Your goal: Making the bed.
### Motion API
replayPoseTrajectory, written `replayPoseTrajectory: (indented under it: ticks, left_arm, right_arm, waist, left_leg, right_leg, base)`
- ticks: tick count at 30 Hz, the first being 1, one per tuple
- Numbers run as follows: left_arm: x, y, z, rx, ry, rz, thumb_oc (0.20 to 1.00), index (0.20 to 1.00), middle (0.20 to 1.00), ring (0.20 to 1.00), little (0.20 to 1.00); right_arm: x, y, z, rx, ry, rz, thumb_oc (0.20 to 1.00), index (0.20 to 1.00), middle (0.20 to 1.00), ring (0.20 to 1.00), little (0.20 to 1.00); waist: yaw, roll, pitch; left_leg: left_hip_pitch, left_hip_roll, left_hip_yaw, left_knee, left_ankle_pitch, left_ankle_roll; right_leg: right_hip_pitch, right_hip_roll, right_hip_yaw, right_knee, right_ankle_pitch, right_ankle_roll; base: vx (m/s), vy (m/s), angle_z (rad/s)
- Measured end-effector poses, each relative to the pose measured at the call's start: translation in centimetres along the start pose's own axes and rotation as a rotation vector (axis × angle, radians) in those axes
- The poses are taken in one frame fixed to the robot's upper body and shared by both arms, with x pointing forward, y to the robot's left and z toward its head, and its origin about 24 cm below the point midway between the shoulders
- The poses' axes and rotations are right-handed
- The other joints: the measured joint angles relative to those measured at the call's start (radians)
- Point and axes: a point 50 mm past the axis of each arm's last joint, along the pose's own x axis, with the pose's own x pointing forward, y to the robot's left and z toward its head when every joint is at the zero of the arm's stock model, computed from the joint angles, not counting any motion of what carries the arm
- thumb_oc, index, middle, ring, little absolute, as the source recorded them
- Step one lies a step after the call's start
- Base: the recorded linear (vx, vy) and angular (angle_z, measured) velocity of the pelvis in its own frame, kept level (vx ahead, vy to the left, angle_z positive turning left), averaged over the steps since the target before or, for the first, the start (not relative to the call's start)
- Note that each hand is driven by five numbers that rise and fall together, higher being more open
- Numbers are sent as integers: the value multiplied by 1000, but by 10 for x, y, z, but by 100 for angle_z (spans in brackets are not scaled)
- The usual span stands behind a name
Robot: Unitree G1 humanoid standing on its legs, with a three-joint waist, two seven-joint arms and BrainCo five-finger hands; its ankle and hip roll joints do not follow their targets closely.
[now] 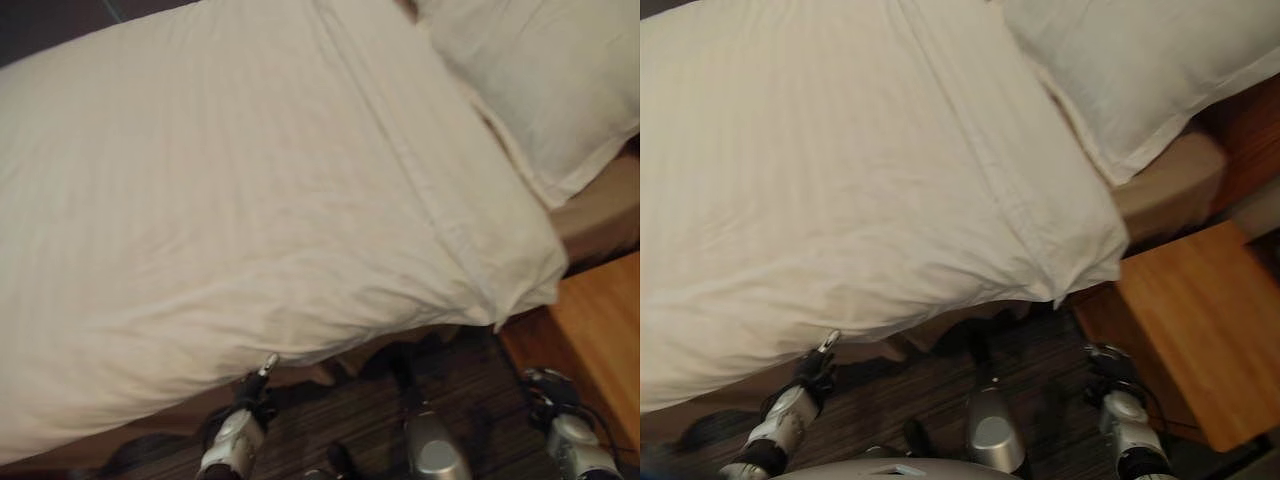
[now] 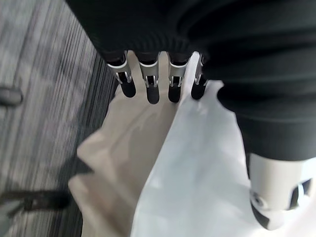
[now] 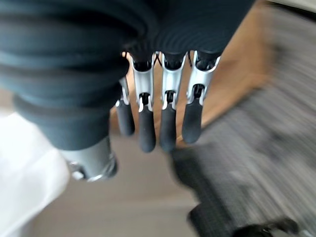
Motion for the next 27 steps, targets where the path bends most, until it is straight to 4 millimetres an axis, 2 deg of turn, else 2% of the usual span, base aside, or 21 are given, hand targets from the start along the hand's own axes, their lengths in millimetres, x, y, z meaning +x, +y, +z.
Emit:
replayPoseTrajectory:
  ticks: [1, 2, 4, 5, 7, 8, 9, 10, 11, 12, 13, 14, 15, 17, 18, 19, 20, 21, 22, 25, 27]
  left_arm:
    - [-4, -1, -11, 59, 26, -15, 1000, 1000, 1000, 1000, 1000]
    - [-5, 0, -16, 79, 41, -18, 1000, 1000, 1000, 1000, 1000]
    - [-15, 15, -37, 164, 101, 4, 1000, 1000, 1000, 1000, 1000]
    - [-18, 18, -41, 180, 111, 10, 1000, 1000, 1000, 1000, 1000]
    - [-20, 18, -42, 208, 104, 10, 1000, 1000, 1000, 1000, 1000]
    - [-19, 17, -37, 228, 84, 6, 1000, 1000, 1000, 1000, 1000]
    - [-19, 14, -33, 232, 65, -3, 1000, 1000, 1000, 1000, 1000]
    - [-18, 17, -25, 249, 37, 0, 1000, 1000, 1000, 1000, 1000]
    - [-17, 25, -12, 308, -4, 8, 1000, 1000, 1000, 1000, 1000]
    - [-17, 28, -6, 322, -19, 19, 1000, 1000, 1000, 1000, 1000]
    - [-16, 26, -2, 316, -38, 19, 1000, 1000, 1000, 1000, 1000]
    - [-15, 22, 3, 317, -54, 14, 1000, 1000, 1000, 1000, 1000]
    - [-16, 2, 24, 298, -158, -47, 1000, 1000, 1000, 1000, 1000]
    - [-20, -8, 35, 287, -232, -75, 1000, 1000, 1000, 1000, 1000]
    - [-22, -9, 35, 287, -240, -76, 1000, 1000, 1000, 1000, 1000]
    - [-24, -6, 34, 292, -242, -70, 1000, 1000, 1000, 1000, 1000]
    - [-23, 2, 32, 295, -229, -45, 1000, 1000, 1000, 1000, 1000]
    - [-24, 3, 31, 284, -223, -39, 1000, 1000, 1000, 1000, 1000]
    - [-24, 1, 29, 275, -221, -45, 1000, 1000, 1000, 1000, 1000]
    - [-25, -13, 22, 261, -211, -88, 1000, 1000, 1000, 1000, 1000]
    - [-26, -19, 25, 265, -226, -118, 1000, 1000, 1000, 1000, 1000]
  right_arm:
    - [-9, 6, -10, -88, 11, 49, 1000, 1000, 1000, 1000, 1000]
    - [-12, 11, -12, -116, 4, 79, 1000, 1000, 1000, 1000, 1000]
    - [-16, 34, -4, -196, -52, 173, 1000, 1000, 1000, 1000, 1000]
    - [-17, 42, 2, -200, -81, 197, 1000, 1000, 1000, 1000, 1000]
    - [-15, 53, 12, -174, -119, 217, 1000, 1000, 1000, 1000, 1000]
    - [-13, 59, 17, -161, -128, 225, 1000, 1000, 1000, 1000, 1000]
    - [-13, 60, 16, -161, -127, 232, 1000, 1000, 1000, 1000, 1000]
    - [-14, 59, 16, -158, -128, 236, 1000, 1000, 1000, 1000, 1000]
    - [-14, 65, 23, -145, -152, 252, 1000, 1000, 1000, 1000, 1000]
    - [-14, 71, 32, -141, -185, 270, 1000, 1000, 1000, 1000, 1000]
    - [-14, 74, 45, -138, -242, 288, 1000, 1000, 1000, 1000, 1000]
    - [-15, 75, 52, -129, -274, 292, 1000, 1000, 1000, 1000, 1000]
    - [-14, 73, 62, -136, -308, 293, 1000, 1000, 1000, 1000, 1000]
    - [-14, 76, 76, -125, -359, 298, 1000, 1000, 1000, 1000, 1000]
    - [-16, 80, 78, -105, -371, 310, 1000, 1000, 1000, 1000, 1000]
    - [-18, 87, 81, -75, -389, 325, 1000, 1000, 1000, 1000, 1000]
    - [-20, 104, 84, 5, -376, 360, 1000, 1000, 1000, 1000, 1000]
    - [-19, 114, 83, 32, -347, 387, 1000, 1000, 1000, 1000, 1000]
    - [-19, 116, 82, 37, -336, 395, 1000, 1000, 1000, 1000, 1000]
    - [-17, 107, 70, 30, -286, 381, 1000, 1000, 1000, 1000, 1000]
    - [-16, 97, 63, -4, -271, 369, 1000, 1000, 1000, 1000, 1000]
  waist:
    - [1, -38, -41]
    - [-4, -52, -57]
    - [10, -113, -101]
    - [18, -127, -109]
    - [32, -123, -107]
    - [43, -96, -93]
    - [52, -81, -90]
    - [55, -70, -88]
    - [67, -83, -81]
    - [76, -79, -74]
    - [73, -54, -55]
    - [60, -35, -43]
    - [92, 18, -13]
    - [148, 43, -9]
    - [162, 41, -14]
    - [170, 22, -25]
    - [167, -15, -41]
    - [167, -27, -44]
    - [166, -27, -44]
    - [136, 11, -54]
    - [133, 11, -59]
  left_leg:
    - [0, -2, -3, -24, 20, -1]
    - [6, -3, -2, -26, 35, -6]
    - [23, -34, 11, -39, 57, -10]
    - [25, -47, 29, -40, 60, -5]
    - [35, -44, 66, -50, 65, 6]
    - [32, -29, 81, -58, 63, 26]
    - [37, -19, 90, -78, 71, 38]
    - [34, -15, 95, -86, 91, 39]
    - [37, -32, 123, -73, 92, 40]
    - [21, -15, 153, -53, 91, 41]
    - [15, 1, 151, -52, 90, 41]
    - [0, 11, 143, -49, 98, 54]
    - [17, 48, 148, -69, 115, 63]
    - [21, 63, 184, -68, 119, 60]
    - [32, 55, 188, -76, 124, 52]
    - [41, 42, 195, -92, 130, 42]
    - [49, 13, 226, -111, 140, 24]
    - [52, 4, 253, -113, 140, 16]
    - [53, 5, 268, -117, 142, 5]
    - [53, 47, 267, -117, 162, -23]
    - [60, 77, 255, -117, 173, -37]
  right_leg:
    - [11, -21, -47, -6, -8, 10]
    - [12, -25, -56, -3, -8, 10]
    - [11, -39, -24, -1, -2, 13]
    - [10, -45, -10, -2, -6, 20]
    - [4, -52, -15, -4, -85, 92]
    - [-9, -53, -46, 12, -110, 104]
    - [-8, -43, -75, 25, -57, 68]
    - [-2, -35, -123, 76, -20, 56]
    - [0, -25, -140, 113, 133, 5]
    - [13, -19, -131, 43, 213, -13]
    - [9, -12, -128, 40, 230, -22]
    - [11, -19, -142, 89, 166, 17]
    - [22, -28, -186, 273, 19, 7]
    - [93, -76, -224, 340, -58, 35]
    - [145, -80, -214, 281, -68, 44]
    - [201, -82, -184, 175, -66, 45]
    - [257, -99, -175, 46, -68, 42]
    - [273, -101, -167, -4, -76, 30]
    - [273, -97, -161, -18, -83, 18]
    - [277, -51, -159, -18, -85, 11]
    - [291, -26, -166, -18, -95, -8]
  base:
    - [-199, 200, 94]
    - [-194, 199, 63]
    - [-218, 200, -5]
    - [-234, 162, -39]
    - [-160, 100, -51]
    - [-178, 125, -47]
    - [-253, 182, -24]
    - [-252, 174, -40]
    - [-275, 167, -59]
    - [-251, 123, -76]
    - [-184, 71, -25]
    - [-118, 11, 12]
    - [-69, 0, 0]
    - [-8, 6, -42]
    - [42, 1, -48]
    - [36, -42, -63]
    - [26, -60, -79]
    - [2, -66, -75]
    - [1, -51, -48]
    - [8, -54, -11]
    - [-7, -85, 5]
